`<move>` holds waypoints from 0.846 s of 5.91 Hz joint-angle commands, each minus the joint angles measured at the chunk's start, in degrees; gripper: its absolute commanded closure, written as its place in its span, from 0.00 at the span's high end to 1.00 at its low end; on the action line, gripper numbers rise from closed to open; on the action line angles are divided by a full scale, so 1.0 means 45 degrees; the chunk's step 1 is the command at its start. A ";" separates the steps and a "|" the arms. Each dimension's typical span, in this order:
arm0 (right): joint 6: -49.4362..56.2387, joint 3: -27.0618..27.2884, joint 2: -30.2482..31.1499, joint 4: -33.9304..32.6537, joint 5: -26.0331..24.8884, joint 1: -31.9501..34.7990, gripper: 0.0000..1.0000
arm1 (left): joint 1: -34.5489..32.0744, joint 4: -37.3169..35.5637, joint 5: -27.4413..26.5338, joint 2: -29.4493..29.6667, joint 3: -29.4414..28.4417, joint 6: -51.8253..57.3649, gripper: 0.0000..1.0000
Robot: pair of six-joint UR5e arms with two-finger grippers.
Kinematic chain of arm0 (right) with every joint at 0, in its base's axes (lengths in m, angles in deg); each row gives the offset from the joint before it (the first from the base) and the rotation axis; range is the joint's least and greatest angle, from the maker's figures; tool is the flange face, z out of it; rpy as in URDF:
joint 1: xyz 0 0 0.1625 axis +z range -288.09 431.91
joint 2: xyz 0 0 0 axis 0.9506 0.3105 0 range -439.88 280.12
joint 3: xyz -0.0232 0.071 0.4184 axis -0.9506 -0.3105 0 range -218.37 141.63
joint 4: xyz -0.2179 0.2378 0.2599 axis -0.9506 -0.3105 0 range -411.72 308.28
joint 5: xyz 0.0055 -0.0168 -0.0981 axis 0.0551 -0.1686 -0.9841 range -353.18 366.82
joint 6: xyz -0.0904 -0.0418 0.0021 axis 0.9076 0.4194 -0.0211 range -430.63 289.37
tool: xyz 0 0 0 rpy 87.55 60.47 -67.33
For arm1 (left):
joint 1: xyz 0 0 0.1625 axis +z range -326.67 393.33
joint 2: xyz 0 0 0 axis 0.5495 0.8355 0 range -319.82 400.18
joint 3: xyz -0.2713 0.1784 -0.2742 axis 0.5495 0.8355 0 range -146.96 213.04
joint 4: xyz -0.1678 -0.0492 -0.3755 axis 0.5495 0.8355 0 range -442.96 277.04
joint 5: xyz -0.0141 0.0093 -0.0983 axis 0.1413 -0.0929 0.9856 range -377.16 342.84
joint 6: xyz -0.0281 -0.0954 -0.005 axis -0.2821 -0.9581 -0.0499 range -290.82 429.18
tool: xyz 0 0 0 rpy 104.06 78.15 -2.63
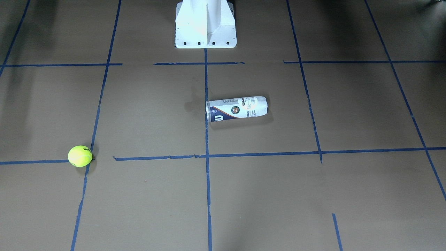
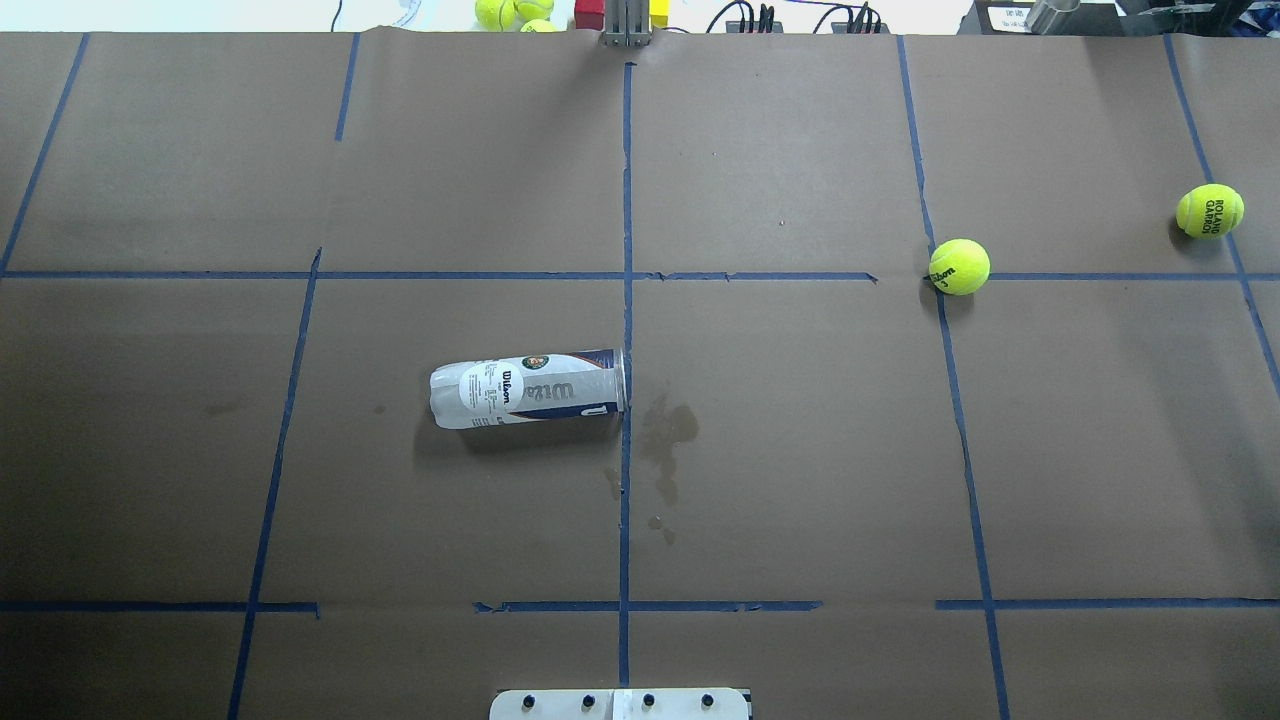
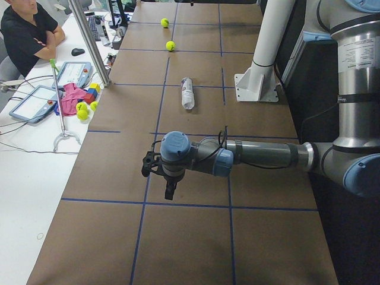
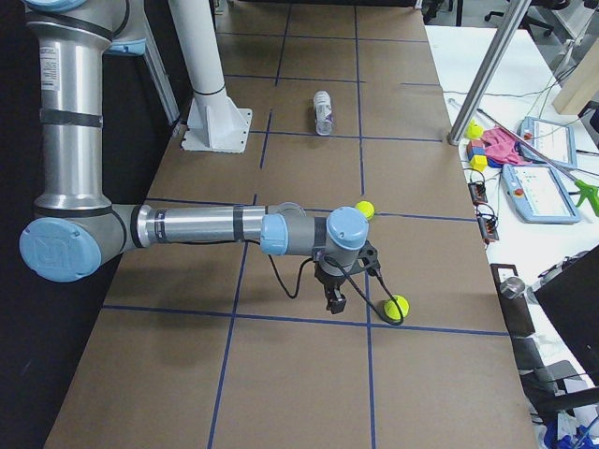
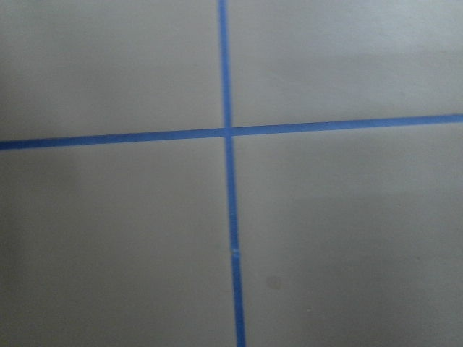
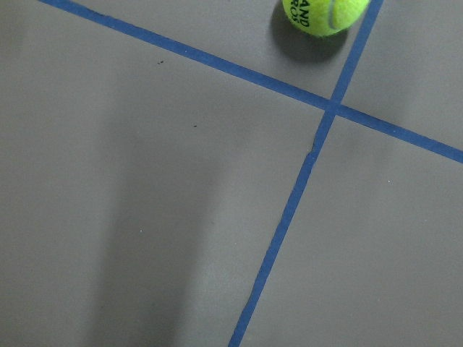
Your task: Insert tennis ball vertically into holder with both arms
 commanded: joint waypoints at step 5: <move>0.0005 0.0115 -0.0023 0.0012 0.0134 0.0019 1.00 | 0.5435 0.1451 0.0508 0.5022 0.1203 -0.1713 1.00</move>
